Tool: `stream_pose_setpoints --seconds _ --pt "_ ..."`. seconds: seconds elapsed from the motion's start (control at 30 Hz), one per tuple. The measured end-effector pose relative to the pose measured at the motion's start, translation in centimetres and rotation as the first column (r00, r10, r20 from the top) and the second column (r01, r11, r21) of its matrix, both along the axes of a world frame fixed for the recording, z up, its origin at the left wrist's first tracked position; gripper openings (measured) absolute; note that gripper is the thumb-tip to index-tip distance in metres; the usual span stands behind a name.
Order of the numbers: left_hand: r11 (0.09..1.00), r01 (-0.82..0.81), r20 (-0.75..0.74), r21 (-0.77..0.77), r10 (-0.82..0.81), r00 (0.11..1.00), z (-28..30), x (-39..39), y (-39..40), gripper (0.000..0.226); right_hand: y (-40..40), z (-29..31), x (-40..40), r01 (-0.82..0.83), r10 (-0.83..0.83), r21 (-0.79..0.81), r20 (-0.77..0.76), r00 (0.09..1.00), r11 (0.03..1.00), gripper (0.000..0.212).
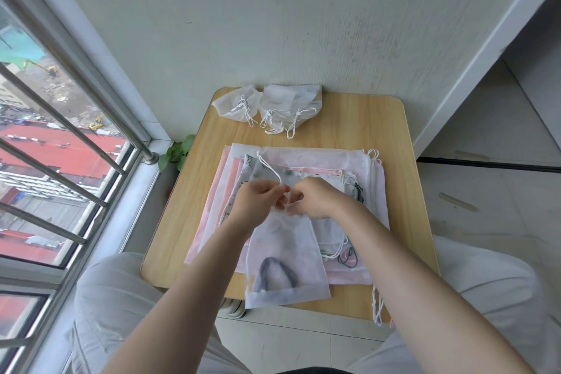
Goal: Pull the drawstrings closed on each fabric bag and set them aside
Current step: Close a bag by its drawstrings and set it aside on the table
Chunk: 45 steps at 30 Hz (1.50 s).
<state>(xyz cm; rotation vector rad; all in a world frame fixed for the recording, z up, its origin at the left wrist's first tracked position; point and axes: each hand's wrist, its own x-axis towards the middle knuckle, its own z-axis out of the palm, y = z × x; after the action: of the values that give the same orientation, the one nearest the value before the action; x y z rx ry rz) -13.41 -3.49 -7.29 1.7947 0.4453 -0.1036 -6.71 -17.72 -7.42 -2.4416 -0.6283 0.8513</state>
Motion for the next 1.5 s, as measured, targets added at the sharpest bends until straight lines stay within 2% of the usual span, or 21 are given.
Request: stream_pose_setpoints --seconds 0.03,0.13,0.23,0.27,0.33,0.4,0.5,0.53,0.7,0.8,0.87,1.0,1.07,1.2,1.33,1.43,1.5 --pt "0.998 0.013 -0.001 0.061 -0.013 1.000 -0.2 0.2 -0.1 0.016 -0.4 0.1 0.2 0.032 -0.032 0.035 -0.017 0.999 0.999 0.011" --pt "0.972 0.085 -0.035 0.219 -0.079 0.996 -0.4 0.7 0.1 0.021 -1.2 0.8 1.2 0.161 -0.150 0.156 -0.078 0.986 0.975 0.023" --pt "0.963 0.201 -0.108 0.177 -0.184 0.977 -0.3 1.3 0.2 0.023 -1.1 1.5 2.1 0.321 -0.277 0.278 -0.187 0.942 0.905 0.028" --pt "0.961 0.235 -0.126 0.146 -0.218 0.968 -0.1 1.4 0.2 0.025 -0.7 1.8 2.4 0.347 -0.296 0.312 -0.198 0.934 0.885 0.028" --pt "0.936 0.302 -0.134 0.179 -0.281 0.950 -0.2 1.6 0.0 0.032 0.4 2.3 2.7 0.371 -0.307 0.385 -0.218 0.926 0.845 0.024" --pt "0.924 0.315 -0.122 0.217 -0.295 0.948 -0.3 1.6 -0.3 0.030 1.7 3.0 2.6 0.408 -0.284 0.522 -0.303 0.910 0.749 0.017" --pt "0.961 0.254 -0.101 0.104 -0.244 0.964 -0.2 1.6 -0.1 0.029 2.8 3.2 2.5 0.511 -0.247 0.696 -0.451 0.858 0.504 0.021" --pt "0.968 0.244 -0.101 0.052 -0.238 0.966 -0.1 1.6 0.1 0.030 2.7 3.0 2.4 0.516 -0.271 0.697 -0.440 0.856 0.499 0.021" --pt "0.941 0.248 -0.118 -0.230 -0.280 0.953 0.0 1.6 0.5 0.031 1.4 0.9 1.1 0.478 -0.359 0.506 -0.319 0.877 0.718 0.016" --pt "0.948 0.188 -0.140 -0.256 -0.229 0.963 -0.2 1.8 0.7 0.030 0.1 0.1 1.2 0.381 -0.366 0.356 -0.110 0.924 0.853 0.020" --pt "0.961 0.098 -0.155 -0.258 -0.141 0.978 -0.6 2.0 0.8 0.025 -0.7 -0.2 1.3 0.335 -0.339 0.267 -0.034 0.940 0.904 0.026" --pt "0.943 -0.069 -0.183 -0.326 0.009 0.983 -1.2 2.3 0.8 0.012 -1.3 0.2 1.0 0.294 -0.291 0.252 -0.047 0.955 0.922 0.026" --pt "0.936 -0.099 -0.194 -0.338 0.034 0.980 -1.3 2.4 0.8 0.012 -1.1 0.4 0.7 0.272 -0.260 0.266 -0.079 0.962 0.925 0.022" --pt "0.945 -0.049 -0.202 -0.325 -0.018 0.979 -1.5 2.3 1.1 0.010 -0.5 0.2 0.1 0.205 -0.192 0.227 -0.077 0.978 0.952 0.019" --pt "0.955 0.049 -0.186 -0.294 -0.107 0.977 -1.2 2.2 1.8 0.021 -0.7 0.2 0.1 0.204 -0.182 0.225 -0.116 0.976 0.953 0.016" --pt "0.977 0.151 -0.148 -0.148 -0.172 0.974 -0.6 2.0 2.2 0.019 -1.1 0.1 0.7 0.318 -0.299 0.355 -0.110 0.948 0.879 0.013" --pt "0.978 0.205 -0.118 -0.028 -0.207 0.971 -0.3 1.9 2.3 0.018 -0.8 -0.1 1.0 0.365 -0.338 0.373 -0.137 0.931 0.853 0.014"
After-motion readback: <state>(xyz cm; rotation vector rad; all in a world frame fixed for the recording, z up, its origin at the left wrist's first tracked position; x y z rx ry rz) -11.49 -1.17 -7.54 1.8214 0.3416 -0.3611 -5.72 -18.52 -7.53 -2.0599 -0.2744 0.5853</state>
